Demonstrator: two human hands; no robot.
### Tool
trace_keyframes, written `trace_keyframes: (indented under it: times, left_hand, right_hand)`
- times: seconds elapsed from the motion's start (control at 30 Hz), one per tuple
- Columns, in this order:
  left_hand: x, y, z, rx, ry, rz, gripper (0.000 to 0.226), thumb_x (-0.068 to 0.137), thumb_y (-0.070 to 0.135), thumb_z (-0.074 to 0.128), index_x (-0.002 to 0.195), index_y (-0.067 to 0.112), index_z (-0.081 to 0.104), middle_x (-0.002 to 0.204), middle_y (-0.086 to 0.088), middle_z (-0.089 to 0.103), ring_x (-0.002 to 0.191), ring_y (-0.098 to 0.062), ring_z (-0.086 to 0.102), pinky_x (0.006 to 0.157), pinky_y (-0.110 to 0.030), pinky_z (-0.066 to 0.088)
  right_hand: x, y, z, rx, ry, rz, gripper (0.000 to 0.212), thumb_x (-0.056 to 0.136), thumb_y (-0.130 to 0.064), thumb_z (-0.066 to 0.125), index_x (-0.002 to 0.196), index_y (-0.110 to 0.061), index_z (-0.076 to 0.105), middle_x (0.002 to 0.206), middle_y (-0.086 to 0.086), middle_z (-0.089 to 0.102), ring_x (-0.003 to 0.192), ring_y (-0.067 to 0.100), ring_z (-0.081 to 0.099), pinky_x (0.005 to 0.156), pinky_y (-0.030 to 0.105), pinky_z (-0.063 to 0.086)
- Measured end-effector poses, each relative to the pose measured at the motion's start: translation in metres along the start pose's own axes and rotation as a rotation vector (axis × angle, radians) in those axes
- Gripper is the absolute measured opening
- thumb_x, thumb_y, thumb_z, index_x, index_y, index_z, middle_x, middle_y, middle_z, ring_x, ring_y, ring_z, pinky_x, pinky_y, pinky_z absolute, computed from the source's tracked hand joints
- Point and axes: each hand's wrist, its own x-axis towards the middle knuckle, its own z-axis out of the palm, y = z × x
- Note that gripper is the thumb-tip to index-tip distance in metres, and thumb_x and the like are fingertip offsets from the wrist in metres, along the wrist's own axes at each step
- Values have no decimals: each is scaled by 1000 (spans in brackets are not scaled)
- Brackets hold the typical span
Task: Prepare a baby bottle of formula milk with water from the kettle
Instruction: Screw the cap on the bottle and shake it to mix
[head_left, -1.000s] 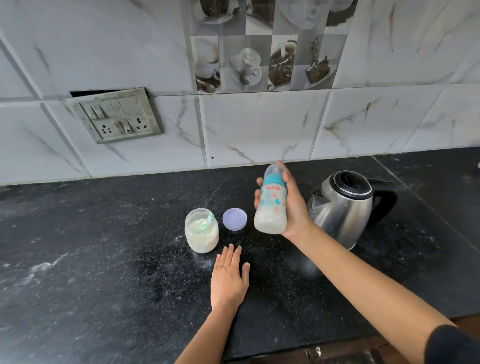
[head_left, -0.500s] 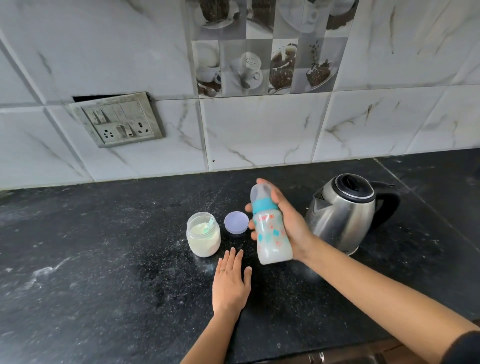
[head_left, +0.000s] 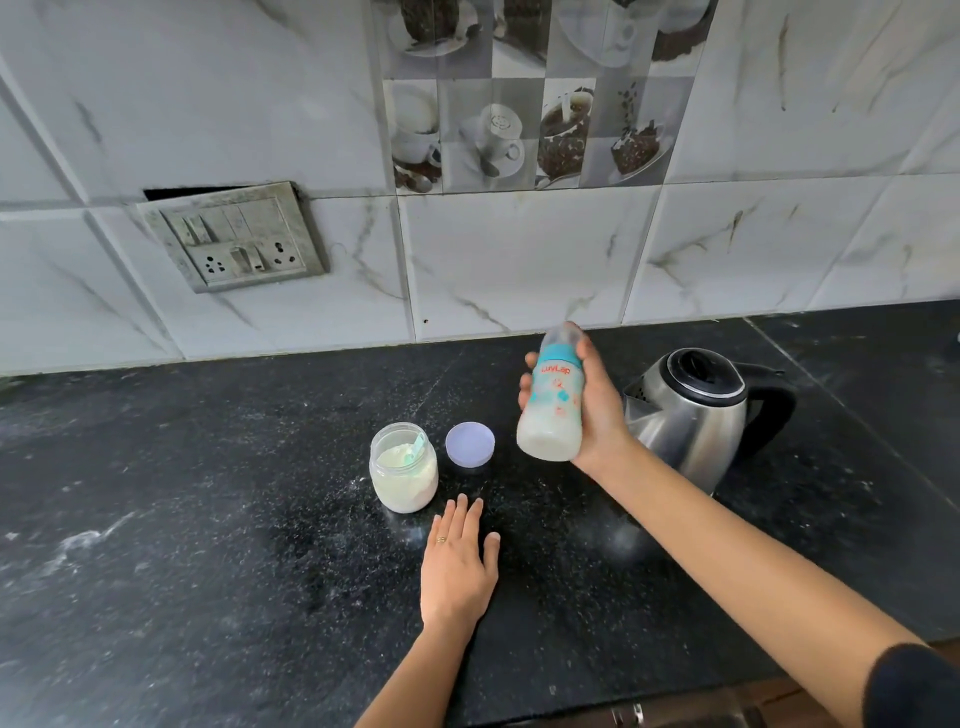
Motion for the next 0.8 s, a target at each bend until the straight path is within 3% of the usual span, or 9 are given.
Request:
trace_keyframes:
  times: [0.17,0.3,0.37,0.43,0.5,0.6,0.67,0.8]
  left_hand:
    - [0,1,-1,6,-1,-1,76,87,56,2,149,22,29,157,2,23,147,-11,12,116,-23,-6]
    - [0,0,-1,1,0,1,75,88,56,4,149,21,31,157,1,23,146,-12,13,116,-23,-5]
    - [0,1,-2,-3,-3,1,76,87,56,3,149,21,30,157,1,23,147,-12,12,116,-21,-7]
    - [1,1,-2,-1,-11,-1,76,87,56,3,148,20,30,157,1,24,147,-12,12,116,-21,-8]
    - [0,1,-2,1,-11,0,76,87,56,3,149,21,30,157,2,23,147,-11,11,117,-22,-6]
    - [0,0,-2,1,-12,4,76,87,57,2,150,22,28,158,2,21,147,-11,10,116,-22,-6]
    - [-1,0,-3,6,-10,8,76,87,57,1,150,22,27,158,2,21,147,-11,10,115,-22,-7]
    - [0,0,-3,9,-15,10,76,86,56,2,149,22,28,158,2,23,147,-11,10,116,-23,-6]
  right_hand:
    - [-24,21,-6,-258,-150,9,31,98,-41,41,126,-31,50,91,10,64,65,24,61,57,33,52]
    - [-5,5,2,22,-5,46,40,93,-48,46,105,-11,56,86,5,62,60,19,62,55,27,54]
    - [-8,12,1,-15,-23,61,42,93,-48,47,113,-12,54,85,6,63,61,20,62,55,29,54]
    - [-20,28,-4,-209,-118,46,35,96,-43,45,126,-26,50,89,9,64,65,23,61,57,33,53]
    - [-26,31,-4,-287,-143,2,32,96,-41,43,125,-32,52,91,10,65,66,24,61,57,34,52]
    - [-12,16,4,12,13,19,36,94,-47,47,108,-15,57,85,7,63,61,19,63,54,28,55]
    - [-11,14,4,54,58,45,41,92,-49,49,105,-12,58,82,6,64,60,19,63,54,28,55]
    - [-33,37,-5,-280,-95,22,33,96,-41,45,127,-32,50,90,10,65,64,25,60,56,34,52]
